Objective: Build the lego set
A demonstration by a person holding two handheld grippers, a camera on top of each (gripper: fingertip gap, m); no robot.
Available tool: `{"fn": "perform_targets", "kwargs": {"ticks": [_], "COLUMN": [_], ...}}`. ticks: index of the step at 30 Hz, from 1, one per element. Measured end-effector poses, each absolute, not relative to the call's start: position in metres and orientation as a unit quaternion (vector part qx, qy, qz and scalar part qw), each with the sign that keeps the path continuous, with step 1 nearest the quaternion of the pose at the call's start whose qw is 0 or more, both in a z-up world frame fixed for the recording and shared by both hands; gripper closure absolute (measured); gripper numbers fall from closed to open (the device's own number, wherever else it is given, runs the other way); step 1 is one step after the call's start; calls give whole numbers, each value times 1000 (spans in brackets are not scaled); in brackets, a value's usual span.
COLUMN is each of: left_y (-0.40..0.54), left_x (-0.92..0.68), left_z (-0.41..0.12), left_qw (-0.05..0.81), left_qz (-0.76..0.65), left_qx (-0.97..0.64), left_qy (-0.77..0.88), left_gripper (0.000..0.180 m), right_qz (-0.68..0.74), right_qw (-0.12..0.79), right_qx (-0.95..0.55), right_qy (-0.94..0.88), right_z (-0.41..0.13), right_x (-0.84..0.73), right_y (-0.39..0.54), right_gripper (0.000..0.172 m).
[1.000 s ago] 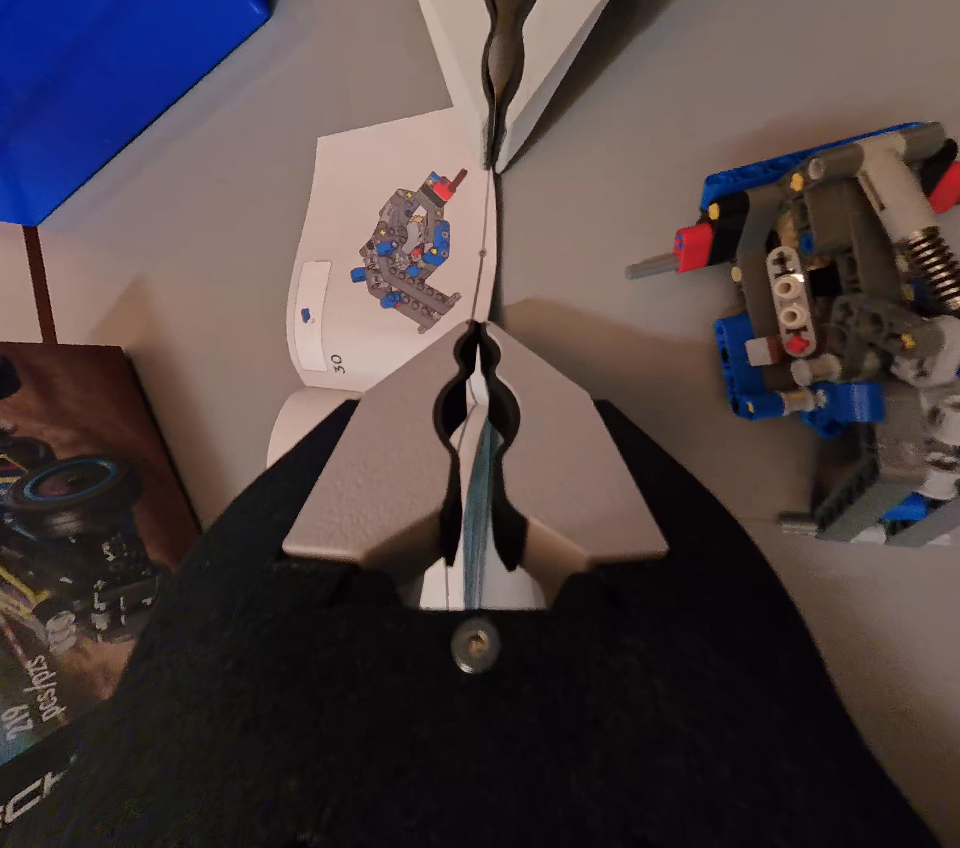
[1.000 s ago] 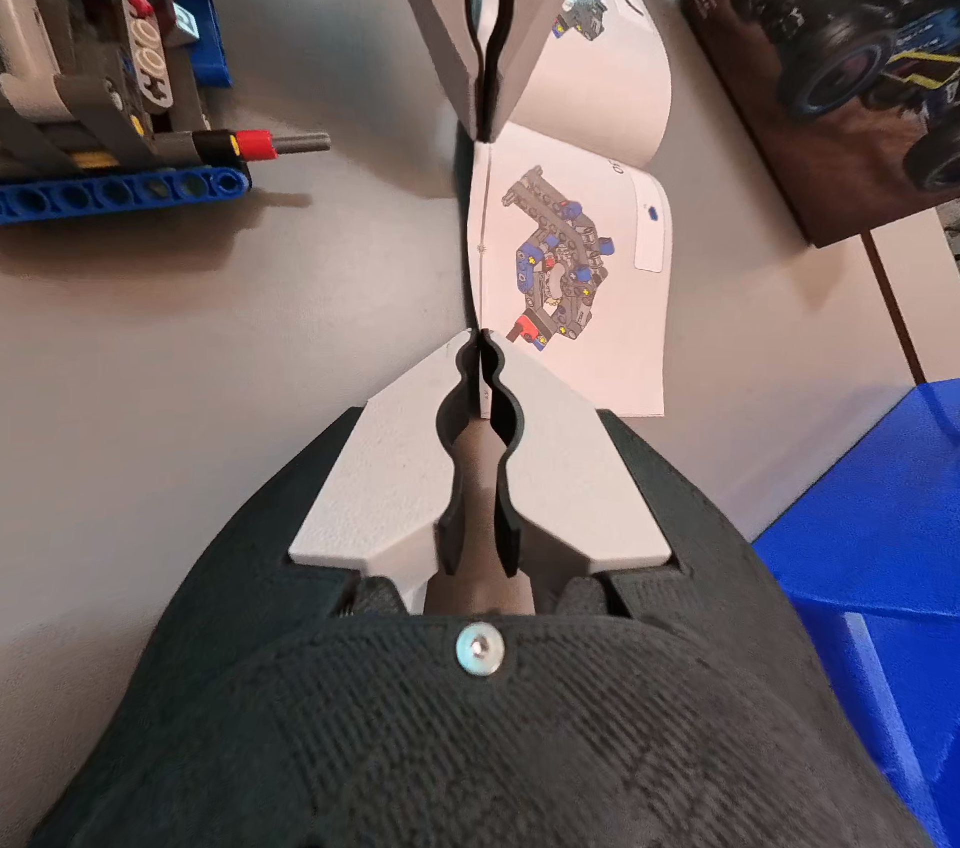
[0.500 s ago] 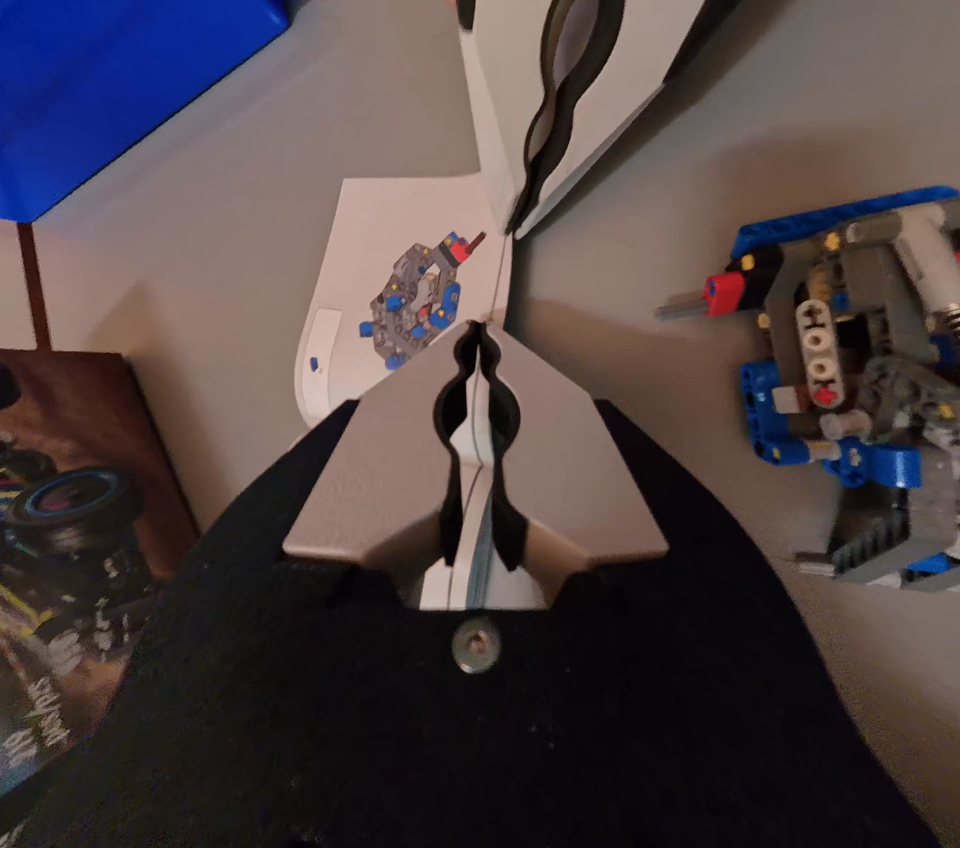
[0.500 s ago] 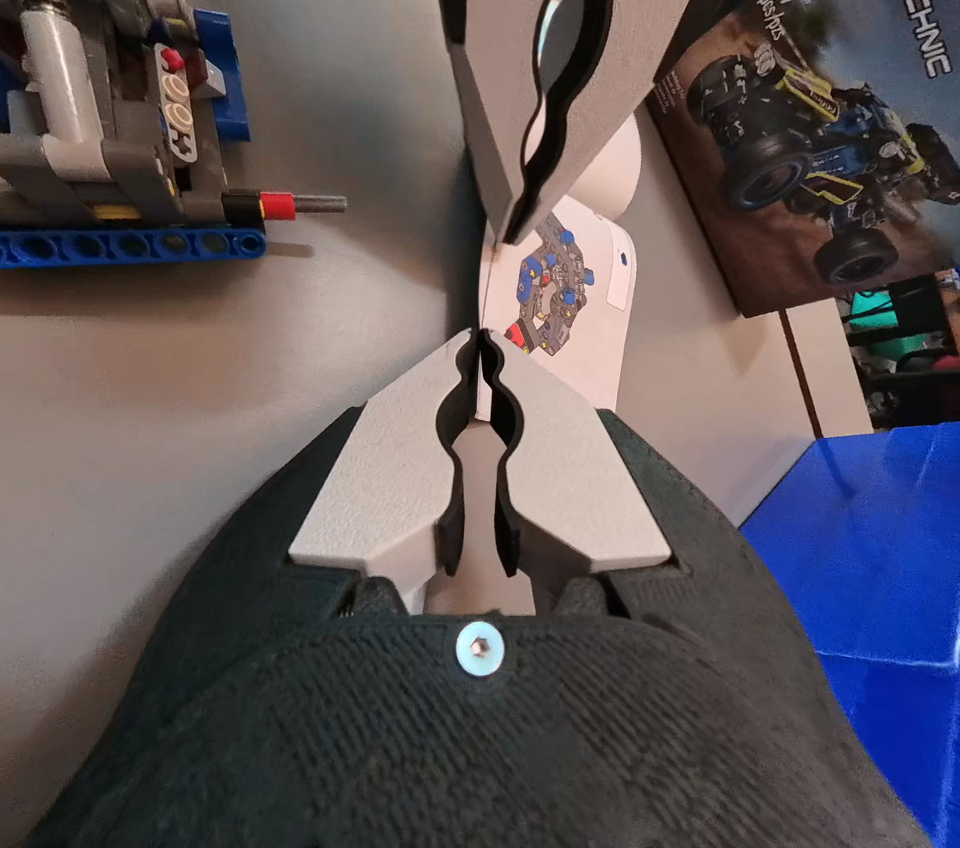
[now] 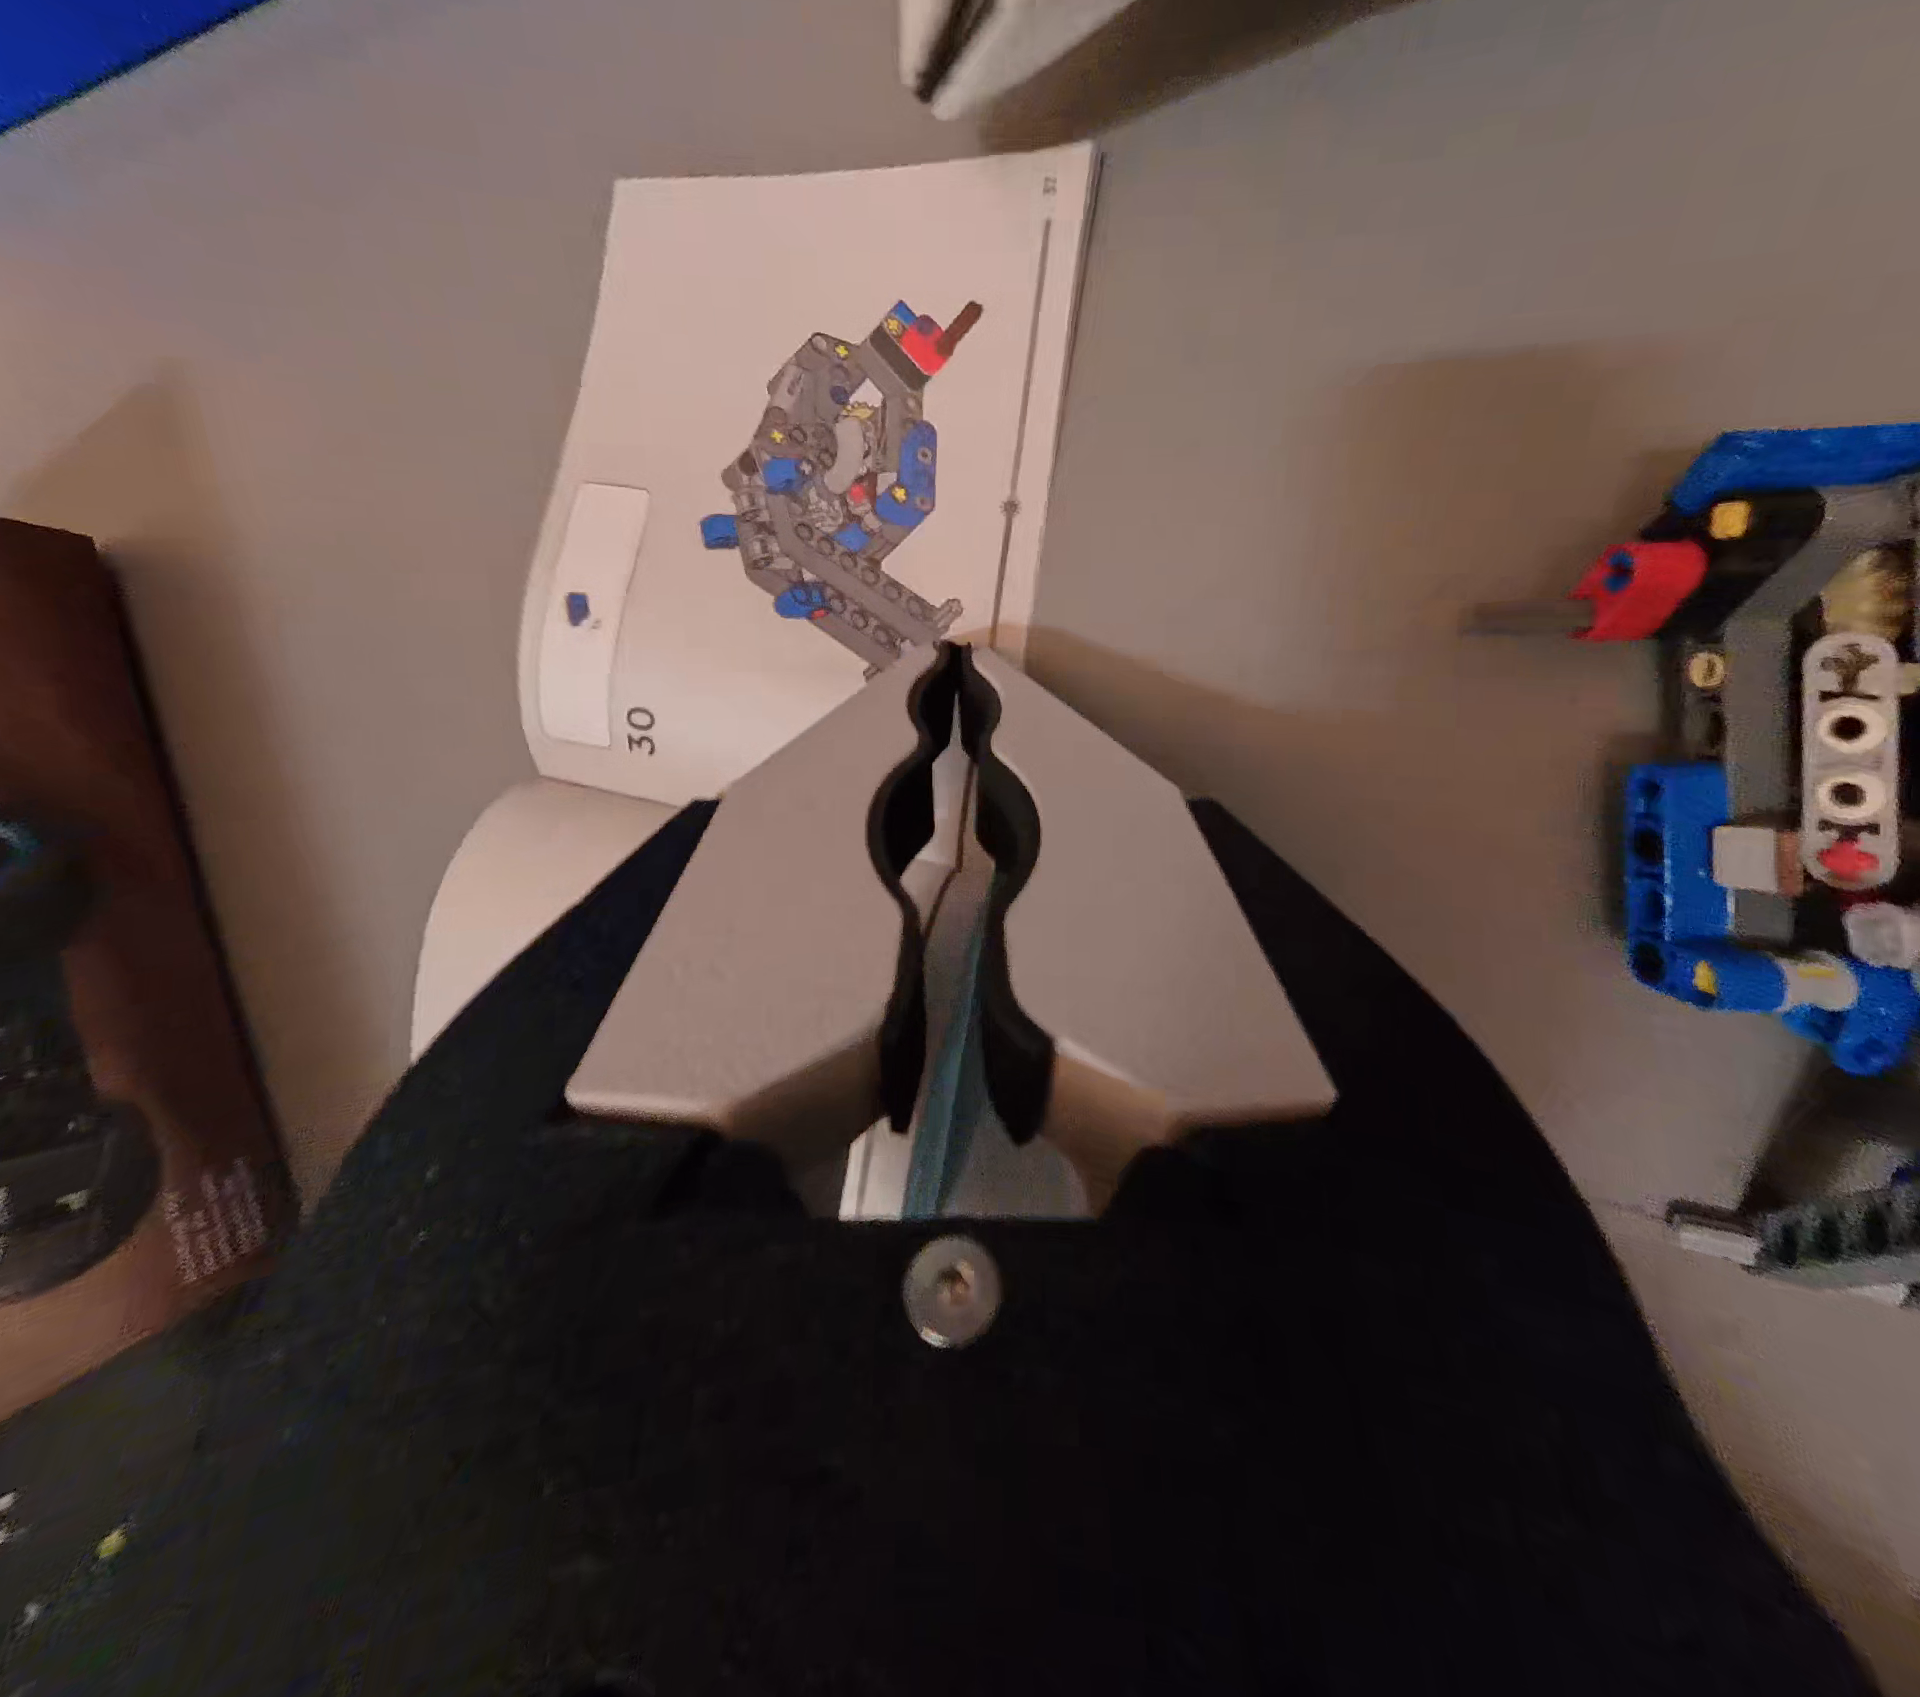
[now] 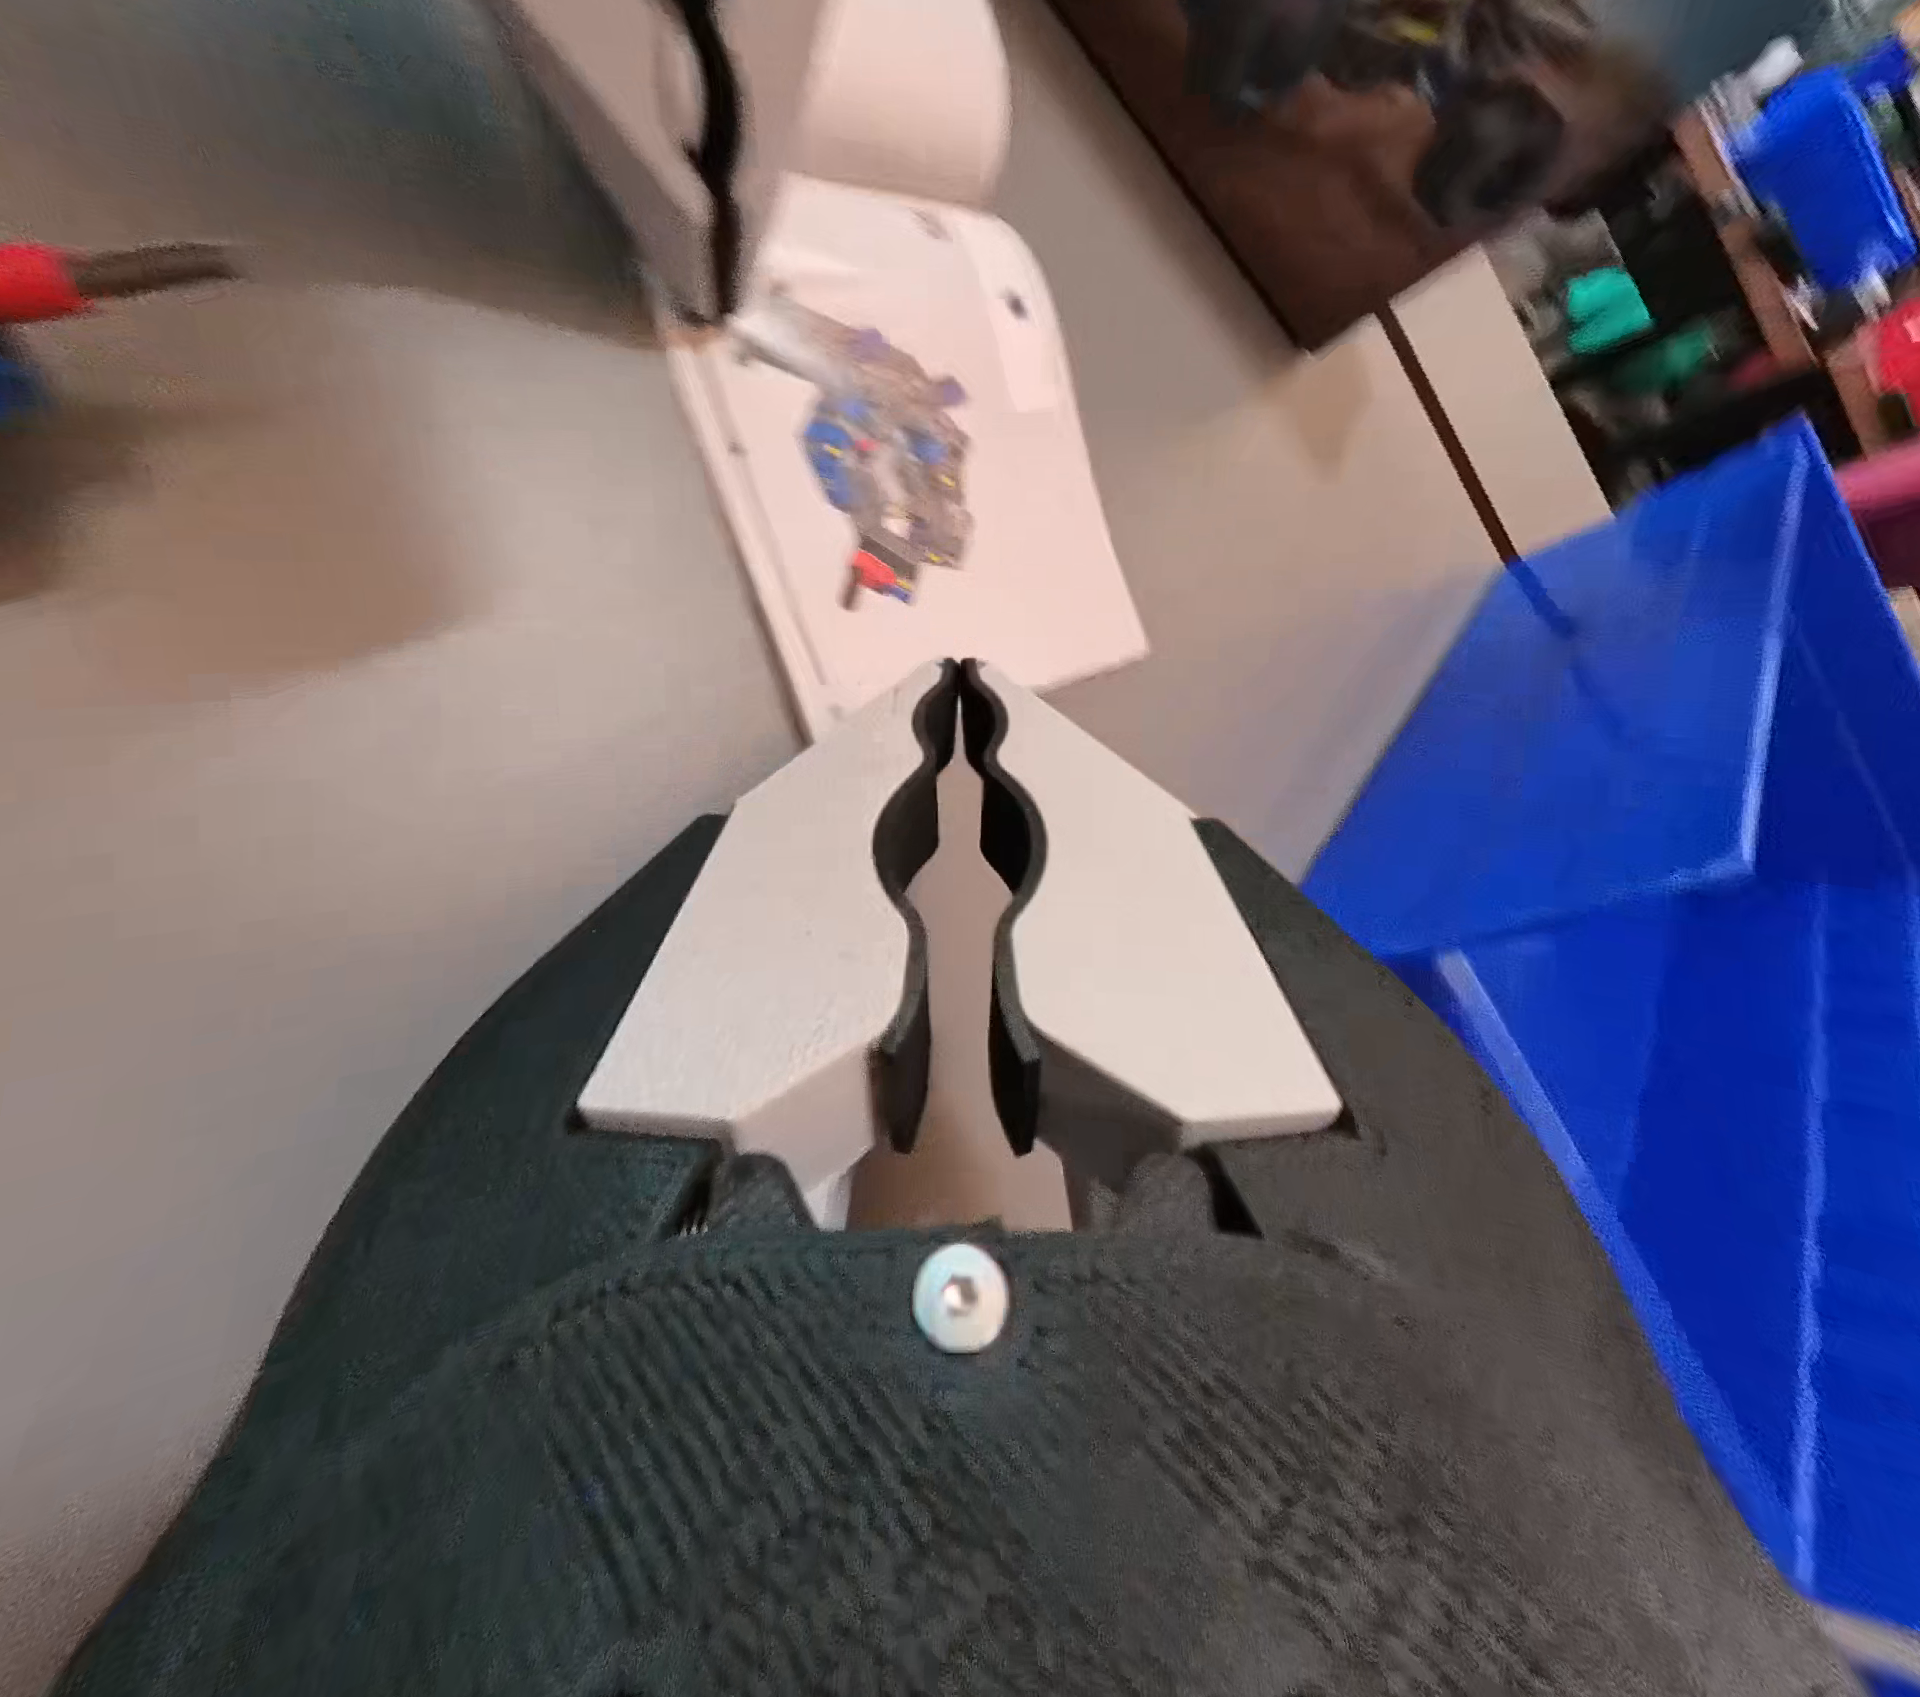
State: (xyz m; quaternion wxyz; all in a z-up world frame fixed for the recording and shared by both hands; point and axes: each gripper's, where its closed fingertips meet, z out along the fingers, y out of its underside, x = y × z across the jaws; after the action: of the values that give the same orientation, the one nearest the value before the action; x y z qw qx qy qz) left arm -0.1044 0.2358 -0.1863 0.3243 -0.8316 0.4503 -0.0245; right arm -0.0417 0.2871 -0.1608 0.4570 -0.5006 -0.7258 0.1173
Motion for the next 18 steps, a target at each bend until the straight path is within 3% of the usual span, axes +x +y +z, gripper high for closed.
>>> {"fn": "perform_targets", "kwargs": {"ticks": [8,18], "left_y": [229,227], "left_x": [-108,-108], "left_z": [-187,-186], "left_qw": [309,319], "left_qz": [-78,-62], "left_qx": [-858,-843], "left_qy": [403,430], "left_gripper": [180,180], "right_qz": [155,96], "right_qw": [471,413], "right_qx": [-505,-477], "right_qy": [-706,-770], "right_z": [-164,-182], "right_x": [-53,-69], "right_y": [287,273], "right_gripper": [172,172]}}
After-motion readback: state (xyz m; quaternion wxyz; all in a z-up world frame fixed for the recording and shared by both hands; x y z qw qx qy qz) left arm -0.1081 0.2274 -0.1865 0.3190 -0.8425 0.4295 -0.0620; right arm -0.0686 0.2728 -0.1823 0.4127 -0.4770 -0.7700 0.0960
